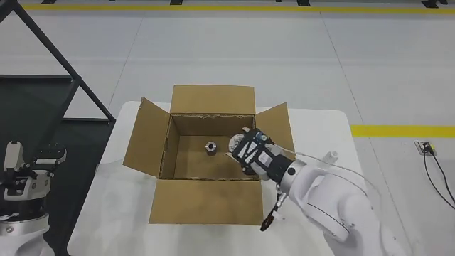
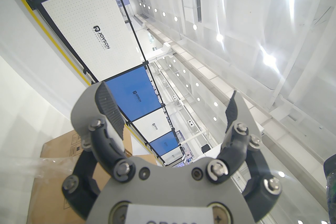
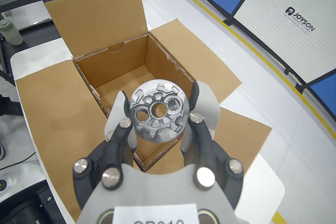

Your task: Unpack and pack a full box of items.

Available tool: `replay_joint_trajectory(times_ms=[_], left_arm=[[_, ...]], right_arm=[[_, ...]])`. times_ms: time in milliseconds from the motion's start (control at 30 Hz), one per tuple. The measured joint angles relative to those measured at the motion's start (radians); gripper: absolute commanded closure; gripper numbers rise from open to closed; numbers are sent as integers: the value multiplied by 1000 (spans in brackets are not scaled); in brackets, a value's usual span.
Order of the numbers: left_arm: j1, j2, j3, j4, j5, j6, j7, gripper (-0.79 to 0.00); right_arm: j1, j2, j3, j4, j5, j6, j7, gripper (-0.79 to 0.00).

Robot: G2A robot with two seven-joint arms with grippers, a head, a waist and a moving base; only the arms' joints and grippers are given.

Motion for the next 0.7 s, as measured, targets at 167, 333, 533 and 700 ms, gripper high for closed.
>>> replay_joint_trajectory(times_ms=[167,333,533,700], left_arm=[[0,0,0,0,0,0,0,-785],[0,0,0,0,0,0,0,-785],[0,0,0,0,0,0,0,-785],[0,0,0,0,0,0,0,-785]], right_arm=[[92,-21,-84,98,22,17,39,0],[99,-21,-86,97,29,5,56,0],[99,-21,-86,97,28,6,55,0],[99,-21,-86,97,28,6,55,0]])
